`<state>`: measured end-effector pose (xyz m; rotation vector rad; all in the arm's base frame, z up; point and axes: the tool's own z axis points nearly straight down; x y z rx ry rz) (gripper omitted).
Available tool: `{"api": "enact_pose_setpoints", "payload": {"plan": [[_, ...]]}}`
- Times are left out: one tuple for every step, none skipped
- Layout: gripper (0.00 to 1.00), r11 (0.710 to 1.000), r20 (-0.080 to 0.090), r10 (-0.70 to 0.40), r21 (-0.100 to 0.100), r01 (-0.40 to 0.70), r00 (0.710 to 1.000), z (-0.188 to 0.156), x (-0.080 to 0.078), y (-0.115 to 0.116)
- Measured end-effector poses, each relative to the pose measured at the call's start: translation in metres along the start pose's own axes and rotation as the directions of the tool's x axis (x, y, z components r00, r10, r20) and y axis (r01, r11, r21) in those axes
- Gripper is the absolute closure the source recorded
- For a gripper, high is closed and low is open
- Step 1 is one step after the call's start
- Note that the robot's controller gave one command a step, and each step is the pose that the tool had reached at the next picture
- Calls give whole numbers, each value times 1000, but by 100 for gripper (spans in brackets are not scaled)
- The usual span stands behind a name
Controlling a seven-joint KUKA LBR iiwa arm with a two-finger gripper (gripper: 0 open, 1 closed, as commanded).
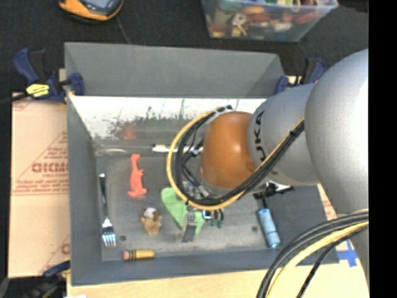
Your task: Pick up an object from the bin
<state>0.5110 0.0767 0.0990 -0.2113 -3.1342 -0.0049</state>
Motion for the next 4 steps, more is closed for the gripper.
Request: {"api": "enact_pose_setpoints", "payload": {"plan": [[0, 962, 10, 274, -3, -274, 962, 28, -9, -8], [100, 962, 9, 272, -4, -272, 962, 27, -11, -6], [100, 962, 9, 272, -4, -272, 962, 27, -11, -6], [100, 963, 8, 271, -3, -271, 963, 18, -10, -7]]}}
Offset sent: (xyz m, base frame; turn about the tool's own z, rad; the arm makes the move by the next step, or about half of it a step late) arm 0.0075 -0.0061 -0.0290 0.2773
